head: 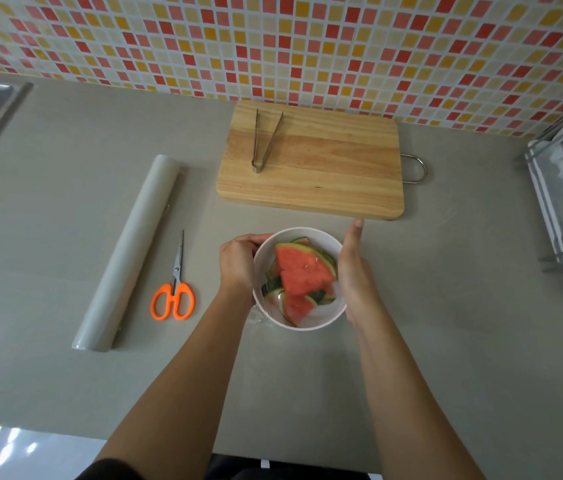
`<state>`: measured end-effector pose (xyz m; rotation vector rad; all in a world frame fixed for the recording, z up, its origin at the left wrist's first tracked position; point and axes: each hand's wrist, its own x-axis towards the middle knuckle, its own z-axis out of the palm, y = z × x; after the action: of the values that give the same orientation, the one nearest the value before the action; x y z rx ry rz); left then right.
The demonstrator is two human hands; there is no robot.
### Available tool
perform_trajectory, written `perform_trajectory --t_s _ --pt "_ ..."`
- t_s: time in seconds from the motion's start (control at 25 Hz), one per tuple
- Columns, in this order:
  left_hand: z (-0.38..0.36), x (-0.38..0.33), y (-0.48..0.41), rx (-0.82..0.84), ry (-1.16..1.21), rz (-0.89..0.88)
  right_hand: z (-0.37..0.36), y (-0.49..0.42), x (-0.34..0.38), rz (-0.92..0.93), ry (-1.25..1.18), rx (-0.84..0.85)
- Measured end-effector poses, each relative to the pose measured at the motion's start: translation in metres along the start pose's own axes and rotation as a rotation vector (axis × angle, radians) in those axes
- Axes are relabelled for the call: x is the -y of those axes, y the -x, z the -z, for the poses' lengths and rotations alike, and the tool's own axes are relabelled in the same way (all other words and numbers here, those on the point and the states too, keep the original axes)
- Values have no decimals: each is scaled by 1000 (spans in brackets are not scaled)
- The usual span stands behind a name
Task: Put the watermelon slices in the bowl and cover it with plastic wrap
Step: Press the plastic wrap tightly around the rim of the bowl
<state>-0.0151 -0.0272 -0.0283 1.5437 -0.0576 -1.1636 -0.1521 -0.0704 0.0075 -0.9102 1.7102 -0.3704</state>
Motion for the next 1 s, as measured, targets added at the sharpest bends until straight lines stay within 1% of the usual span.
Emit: perform_trajectory --t_s 0.2,0.28,0.36,0.44,0.52,0.6,0.64,0.68,0.76,0.84,0.88,0.92,0.96,1.0 --pt "2 -2 2 17 -21 -1 3 7 3 14 153 -2" --pt "3 -3 3 37 1 0 6 7 3 73 265 23" --pt "3 -4 3 52 -28 -42 7 7 1 139 322 22" --pt "3 -5 3 62 -52 -89 8 5 -6 192 349 -45" --pt "1 -5 4 57 -62 -91 11 3 -11 190 394 -118" --pt "1 -8 4 29 -154 -73 14 -3 -15 178 451 -127" --pt "3 -11 4 11 -254 -73 16 -7 -16 204 465 -116" --pt "7 -14 4 -2 -368 -81 18 -12 -17 252 435 -101" --pt "17 -26 1 17 -559 -116 23 -23 -18 369 239 -37" --pt "30 -36 1 40 -692 -180 27 -33 -18 431 73 73" --pt "37 -39 2 4 -744 -225 27 -37 -18 447 43 141" --pt "46 -38 6 -56 -763 -265 25 -39 -17 461 34 213" --pt "53 -30 11 -111 -733 -278 22 -40 -16 466 29 281" --pt "59 -18 20 -134 -661 -238 19 -41 -15 456 8 337"
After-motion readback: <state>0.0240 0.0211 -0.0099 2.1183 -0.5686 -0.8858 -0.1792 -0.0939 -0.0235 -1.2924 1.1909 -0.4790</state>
